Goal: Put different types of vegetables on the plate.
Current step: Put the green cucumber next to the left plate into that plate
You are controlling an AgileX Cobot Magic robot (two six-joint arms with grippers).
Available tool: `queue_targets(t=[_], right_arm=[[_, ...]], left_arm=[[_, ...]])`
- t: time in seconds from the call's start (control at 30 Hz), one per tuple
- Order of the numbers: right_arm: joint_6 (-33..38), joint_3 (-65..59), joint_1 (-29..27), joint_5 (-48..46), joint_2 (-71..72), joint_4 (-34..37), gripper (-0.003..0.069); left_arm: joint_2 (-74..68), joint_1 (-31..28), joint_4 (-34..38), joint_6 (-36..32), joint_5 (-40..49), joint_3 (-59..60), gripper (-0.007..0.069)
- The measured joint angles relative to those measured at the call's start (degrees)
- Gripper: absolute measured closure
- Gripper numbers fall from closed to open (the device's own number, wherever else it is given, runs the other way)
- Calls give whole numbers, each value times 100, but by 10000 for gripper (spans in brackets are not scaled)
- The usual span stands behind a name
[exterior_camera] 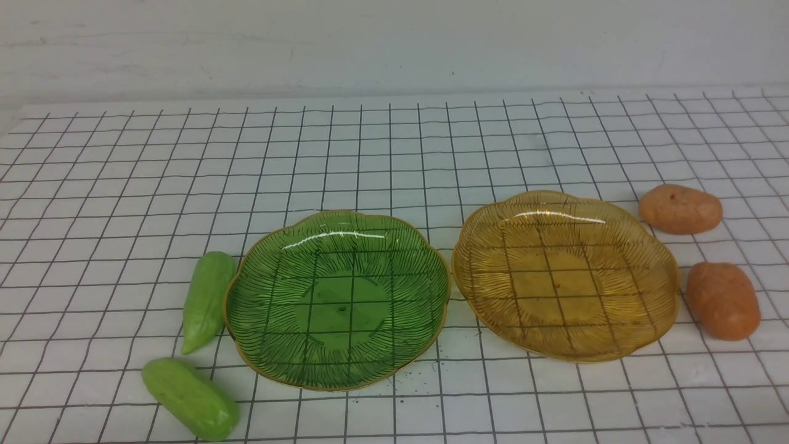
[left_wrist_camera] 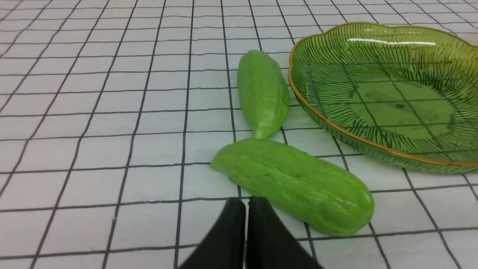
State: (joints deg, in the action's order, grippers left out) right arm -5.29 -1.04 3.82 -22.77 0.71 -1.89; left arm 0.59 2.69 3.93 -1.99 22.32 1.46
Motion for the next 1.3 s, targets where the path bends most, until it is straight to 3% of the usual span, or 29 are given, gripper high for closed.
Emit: queue_targets(t=[0.63, 0.73, 0.87, 0.9, 0.97, 1.17, 1.3], right_arm=[[144, -28, 0, 205, 0, -179, 674], [-497, -52, 0, 323, 0, 531, 674], [-1888, -58, 0, 386, 0, 2241, 674], [-1914, -58, 0, 387, 0, 2241, 674], [-2051, -63, 0, 398, 0, 2513, 674], [-2094, -63, 0, 544, 0, 2647, 674], [-2054, -38, 0, 688, 0, 2668, 674]], left_arm=[[0, 0, 143, 92, -5, 0, 632], [0, 0, 1237, 754, -5, 5, 632], [0, 0, 3507, 1754, -11, 17, 632], [0, 0, 3593, 1797, -11, 17, 632], [0, 0, 4426, 1933, -32, 17, 632], [0, 0, 5240, 1940, -185, 17, 632], [0, 0, 5959, 1361, 129, -287, 632]])
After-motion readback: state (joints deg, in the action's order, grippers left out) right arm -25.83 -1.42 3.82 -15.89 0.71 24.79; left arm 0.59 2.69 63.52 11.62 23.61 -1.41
